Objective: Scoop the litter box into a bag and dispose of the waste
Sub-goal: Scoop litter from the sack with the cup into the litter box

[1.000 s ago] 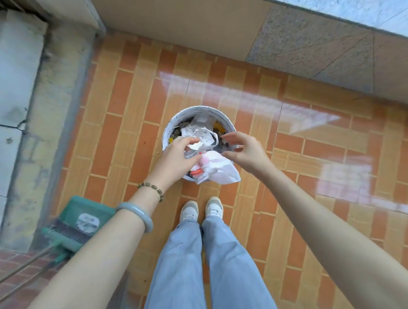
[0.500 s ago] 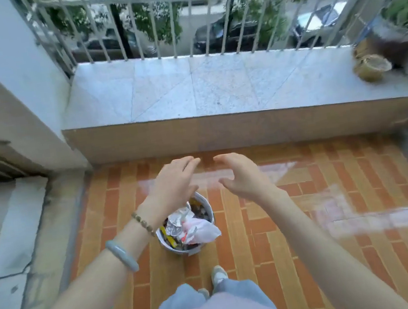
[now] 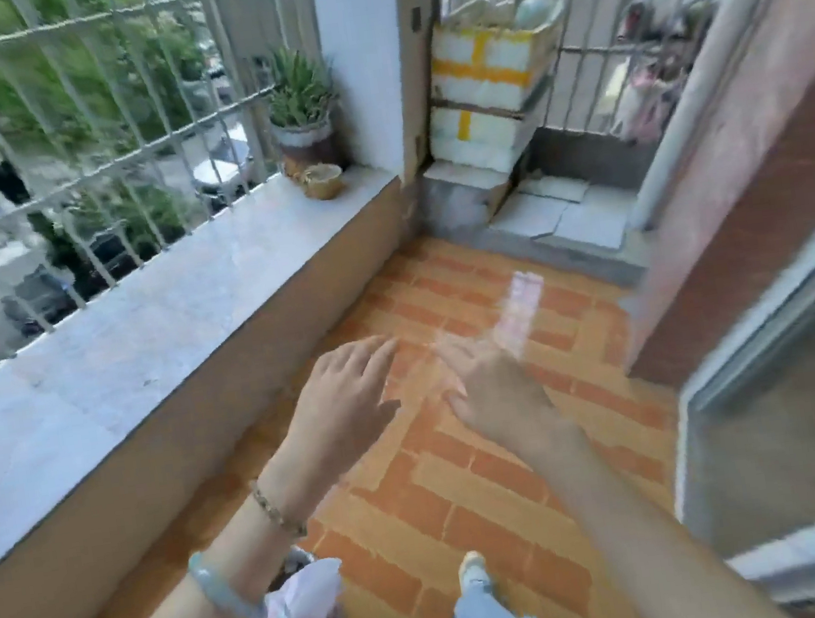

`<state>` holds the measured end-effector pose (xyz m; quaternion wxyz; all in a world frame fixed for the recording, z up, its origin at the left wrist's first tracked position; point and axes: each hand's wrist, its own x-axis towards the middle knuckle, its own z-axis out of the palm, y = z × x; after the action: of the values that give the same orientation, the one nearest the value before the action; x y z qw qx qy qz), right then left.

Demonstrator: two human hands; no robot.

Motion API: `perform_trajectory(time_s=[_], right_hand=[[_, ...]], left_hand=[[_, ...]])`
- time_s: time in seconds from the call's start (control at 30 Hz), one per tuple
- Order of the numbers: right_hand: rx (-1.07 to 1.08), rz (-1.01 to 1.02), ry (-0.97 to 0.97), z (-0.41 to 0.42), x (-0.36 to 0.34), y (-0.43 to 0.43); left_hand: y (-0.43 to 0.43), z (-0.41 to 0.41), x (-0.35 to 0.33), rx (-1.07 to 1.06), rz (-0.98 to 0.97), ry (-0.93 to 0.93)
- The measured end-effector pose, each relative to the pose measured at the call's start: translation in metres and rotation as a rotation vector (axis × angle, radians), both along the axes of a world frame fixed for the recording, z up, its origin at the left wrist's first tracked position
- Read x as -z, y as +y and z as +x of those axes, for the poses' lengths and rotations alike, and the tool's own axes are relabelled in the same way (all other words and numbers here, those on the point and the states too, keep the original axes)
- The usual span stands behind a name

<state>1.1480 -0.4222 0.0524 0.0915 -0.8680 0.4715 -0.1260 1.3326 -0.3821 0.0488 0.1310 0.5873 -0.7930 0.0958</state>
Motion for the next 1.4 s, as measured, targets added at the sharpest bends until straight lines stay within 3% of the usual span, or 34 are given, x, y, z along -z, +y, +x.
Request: perform_trajectory(time_s=[0.23, 0.43, 1.07, 1.4], right_hand=[[0.526, 0.031, -0.008, -0.161, -0.003, 0.074], [0.813, 0.045, -0.031, -0.264, -0.002, 0.145], [1.406, 0.109, -0.109, -0.489, 0.02, 0.3], [1.539, 0.099, -0.141, -0.632, 0.029, 0.318]], left_hand=[[-0.012, -0.158, 0.008, 0.417, -0.021, -0.096], [0.007, -0.288, 0.011, 0.704, 0.023, -0.063], [0.095, -0.6, 0.039, 1.313, 0.092, -0.11], [0.105, -0.77, 0.057, 1.353, 0.09, -0.126]])
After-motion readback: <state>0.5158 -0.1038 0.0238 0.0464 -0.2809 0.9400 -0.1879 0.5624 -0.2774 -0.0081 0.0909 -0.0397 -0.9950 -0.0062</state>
